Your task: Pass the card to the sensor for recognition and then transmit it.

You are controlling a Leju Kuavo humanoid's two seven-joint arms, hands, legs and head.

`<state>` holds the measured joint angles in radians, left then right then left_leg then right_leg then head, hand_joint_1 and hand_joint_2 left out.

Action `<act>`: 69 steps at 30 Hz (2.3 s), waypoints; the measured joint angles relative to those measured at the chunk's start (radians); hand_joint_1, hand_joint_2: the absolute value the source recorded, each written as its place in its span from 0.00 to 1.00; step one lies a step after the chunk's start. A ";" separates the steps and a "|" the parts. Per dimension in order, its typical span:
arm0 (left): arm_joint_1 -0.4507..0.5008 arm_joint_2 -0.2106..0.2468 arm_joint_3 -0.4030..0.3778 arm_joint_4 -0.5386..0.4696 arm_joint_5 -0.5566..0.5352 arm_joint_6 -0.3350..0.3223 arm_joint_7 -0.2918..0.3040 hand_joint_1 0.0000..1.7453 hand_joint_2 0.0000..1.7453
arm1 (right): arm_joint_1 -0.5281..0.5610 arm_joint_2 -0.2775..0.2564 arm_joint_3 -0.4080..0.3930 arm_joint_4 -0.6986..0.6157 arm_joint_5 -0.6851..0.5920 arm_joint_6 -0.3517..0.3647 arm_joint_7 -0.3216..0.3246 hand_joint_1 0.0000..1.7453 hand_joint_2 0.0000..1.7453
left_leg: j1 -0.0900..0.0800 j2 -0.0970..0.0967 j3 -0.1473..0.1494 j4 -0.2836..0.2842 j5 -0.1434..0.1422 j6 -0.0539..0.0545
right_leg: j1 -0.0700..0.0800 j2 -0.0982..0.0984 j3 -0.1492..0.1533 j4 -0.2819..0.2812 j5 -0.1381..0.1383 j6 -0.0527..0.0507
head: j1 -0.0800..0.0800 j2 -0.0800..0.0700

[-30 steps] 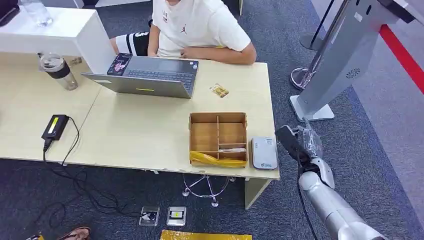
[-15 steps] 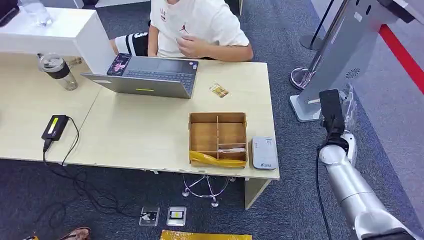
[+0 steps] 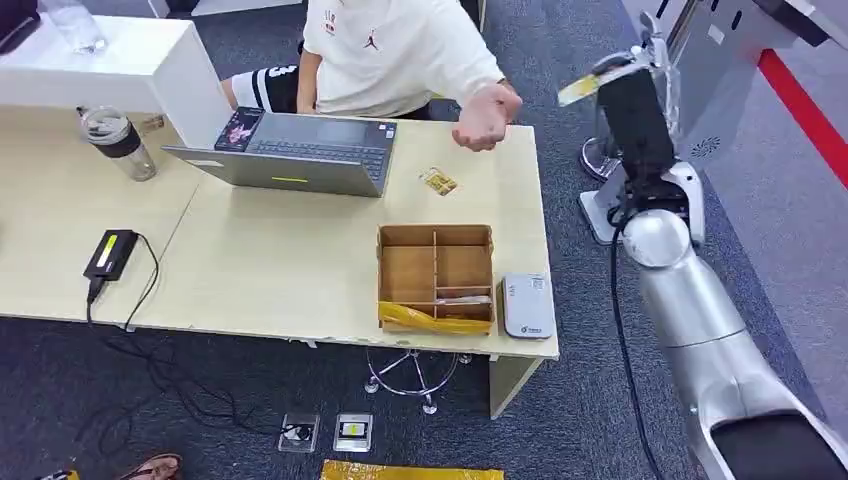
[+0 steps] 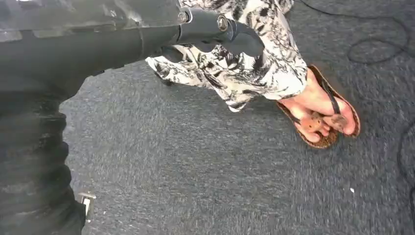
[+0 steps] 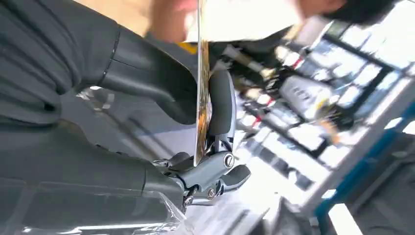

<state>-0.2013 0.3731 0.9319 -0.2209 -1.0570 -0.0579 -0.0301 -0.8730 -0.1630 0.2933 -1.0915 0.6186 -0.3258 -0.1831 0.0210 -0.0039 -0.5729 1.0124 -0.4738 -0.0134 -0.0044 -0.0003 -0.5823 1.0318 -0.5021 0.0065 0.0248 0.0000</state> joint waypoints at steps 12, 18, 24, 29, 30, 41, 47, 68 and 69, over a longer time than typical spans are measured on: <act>-0.005 0.004 -0.027 0.000 -0.050 -0.010 -0.081 0.00 1.00 | -0.231 0.214 0.189 0.380 0.378 0.023 0.113 1.00 1.00 | 0.001 -0.004 -0.001 0.000 0.002 -0.001 | 0.001 -0.003 -0.001 -0.001 0.000 0.000 | 0.001 0.000; -0.002 0.004 -0.039 0.000 -0.052 0.002 -0.081 0.00 1.00 | -0.236 0.229 0.227 0.473 0.424 0.031 0.159 1.00 1.00 | 0.001 -0.004 -0.001 0.000 0.001 -0.001 | 0.001 -0.003 -0.001 -0.002 0.000 0.000 | 0.000 0.000; 0.006 0.003 -0.048 0.000 -0.041 0.022 -0.073 0.00 1.00 | -0.238 0.233 0.244 0.541 0.446 0.029 0.174 1.00 1.00 | 0.001 -0.004 -0.001 0.000 0.001 -0.001 | 0.001 -0.002 -0.001 -0.002 0.000 0.000 | 0.000 0.000; 0.007 -0.002 -0.050 0.000 -0.021 0.022 -0.072 0.00 1.00 | -0.238 0.239 0.255 0.571 0.461 0.028 0.163 0.00 1.00 | 0.001 -0.004 -0.001 0.000 0.001 -0.001 | 0.001 -0.002 -0.001 -0.002 0.000 0.000 | 0.001 0.000; 0.007 -0.004 -0.050 0.000 -0.016 0.021 -0.071 0.00 1.00 | -0.238 0.243 0.257 0.576 0.467 0.024 0.161 0.00 1.00 | 0.001 -0.004 -0.001 0.000 0.001 -0.001 | 0.001 -0.002 -0.002 -0.002 0.000 0.000 | 0.000 0.000; 0.001 -0.034 -0.050 0.006 0.016 0.001 -0.071 0.00 1.00 | -0.239 0.267 0.272 0.616 0.510 -0.028 0.101 0.00 1.00 | 0.001 -0.004 0.000 0.000 0.001 -0.001 | 0.001 -0.002 -0.001 -0.002 0.000 0.000 | 0.000 0.000; -0.006 -0.043 -0.050 0.015 0.024 0.002 -0.071 0.00 1.00 | -0.244 0.266 0.268 0.623 0.477 -0.086 0.050 0.00 1.00 | 0.001 -0.003 0.000 0.000 0.001 -0.001 | 0.001 -0.002 -0.001 -0.002 0.000 -0.001 | 0.000 0.000; -0.022 -0.056 -0.049 0.049 -0.005 0.000 -0.100 0.00 1.00 | -0.199 0.233 0.179 0.377 0.226 0.118 0.026 0.00 1.00 | 0.001 -0.001 0.001 0.000 0.001 -0.001 | 0.001 0.000 -0.001 -0.002 0.001 -0.001 | 0.000 0.000; -0.022 -0.056 -0.049 0.050 -0.009 0.000 -0.103 0.00 1.00 | -0.179 0.225 0.179 0.317 0.217 0.165 0.048 0.00 1.00 | 0.001 -0.001 0.001 0.000 0.001 -0.001 | 0.001 0.000 -0.001 -0.002 0.001 -0.001 | 0.001 0.000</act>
<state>-0.2231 0.3174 0.8827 -0.1705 -1.0658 -0.0584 -0.1331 -1.0524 0.0619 0.4727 -0.7748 0.8355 -0.1613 -0.1349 0.0218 -0.0049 -0.5716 1.0128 -0.4725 -0.0144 -0.0032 0.0000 -0.5838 1.0299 -0.5015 0.0054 0.0256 0.0000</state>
